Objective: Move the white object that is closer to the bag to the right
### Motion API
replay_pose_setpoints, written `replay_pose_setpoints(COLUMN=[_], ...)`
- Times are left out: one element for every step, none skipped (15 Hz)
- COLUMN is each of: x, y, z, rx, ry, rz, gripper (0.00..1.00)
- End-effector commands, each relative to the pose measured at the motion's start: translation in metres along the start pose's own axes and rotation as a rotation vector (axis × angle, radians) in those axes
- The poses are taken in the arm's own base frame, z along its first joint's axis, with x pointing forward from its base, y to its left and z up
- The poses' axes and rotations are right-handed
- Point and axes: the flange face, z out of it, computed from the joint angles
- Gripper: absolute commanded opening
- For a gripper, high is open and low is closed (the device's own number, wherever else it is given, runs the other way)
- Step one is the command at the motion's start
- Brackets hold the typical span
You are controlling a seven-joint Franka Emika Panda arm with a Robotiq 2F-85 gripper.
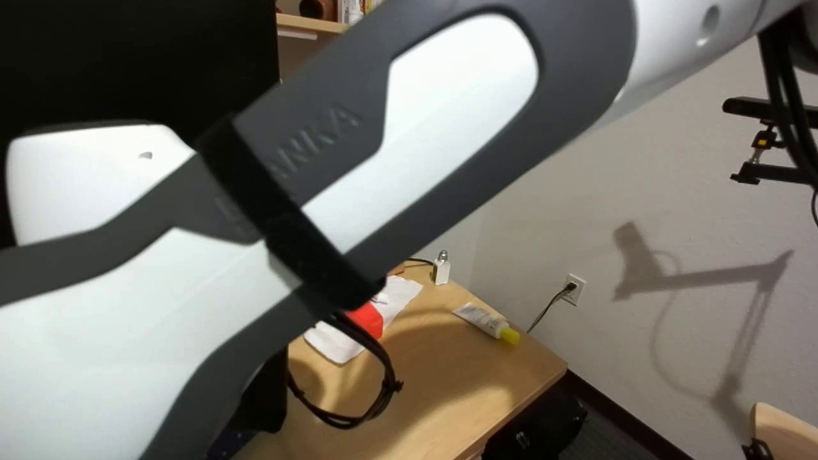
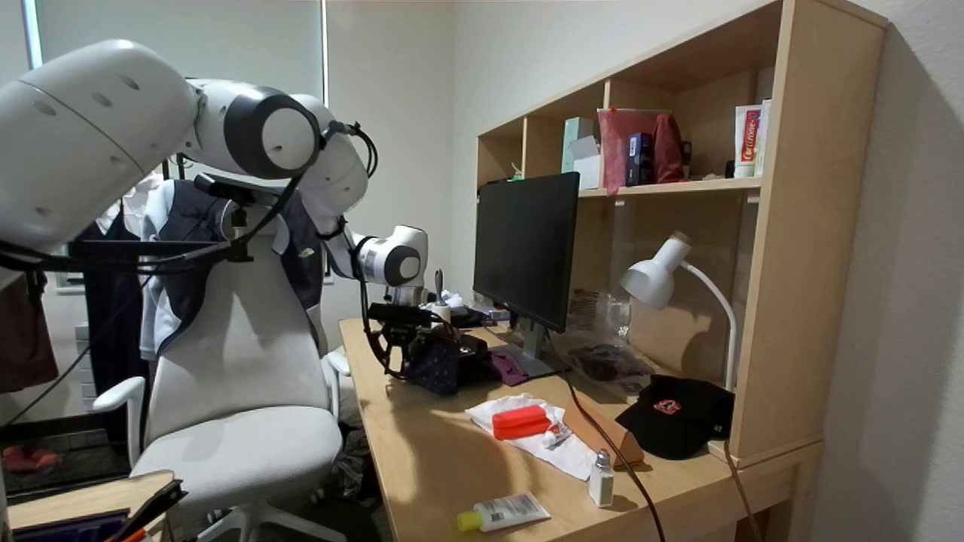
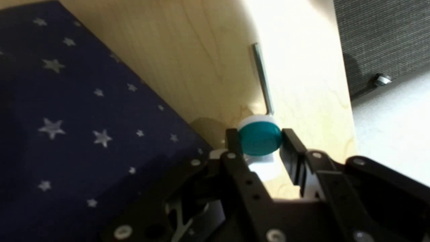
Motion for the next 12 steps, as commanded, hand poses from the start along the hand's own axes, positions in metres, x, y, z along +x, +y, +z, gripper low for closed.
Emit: replay_pose_setpoints(x=[-0.013,-0.014,-0.014,-0.014,-0.015,-0.017,-0.020,-0.023,-0.027,-0.033,-0.038,-0.045], y=[0.004,0.005,0.005,0.005,0.005,0.006,0.008,0.009,0.012,0.016,0.019,0.025], z=[-0.013,-0.014,-0.014,-0.013,-0.014,-0.014,-0.014,-0.014,-0.013,-0.011,-0.010,-0.010], rx=[-0.036,-0.039,-0.040,-0.041,-0.043,-0.042,-0.048,-0.055,-0.061,-0.061,-0.062,-0.066], ry=[0.013,0.010,0.007,0.006,0.006,0.009,0.007,0.002,-0.005,-0.007,-0.009,-0.011], rz=[0.036,0.038,0.033,0.034,0.039,0.047,0.063,0.082,0.106,0.137,0.166,0.205], gripper=[0.15,0.15,0.15,0.15,0.15,0.15,0.15,0.15,0.15,0.15,0.15,0.15])
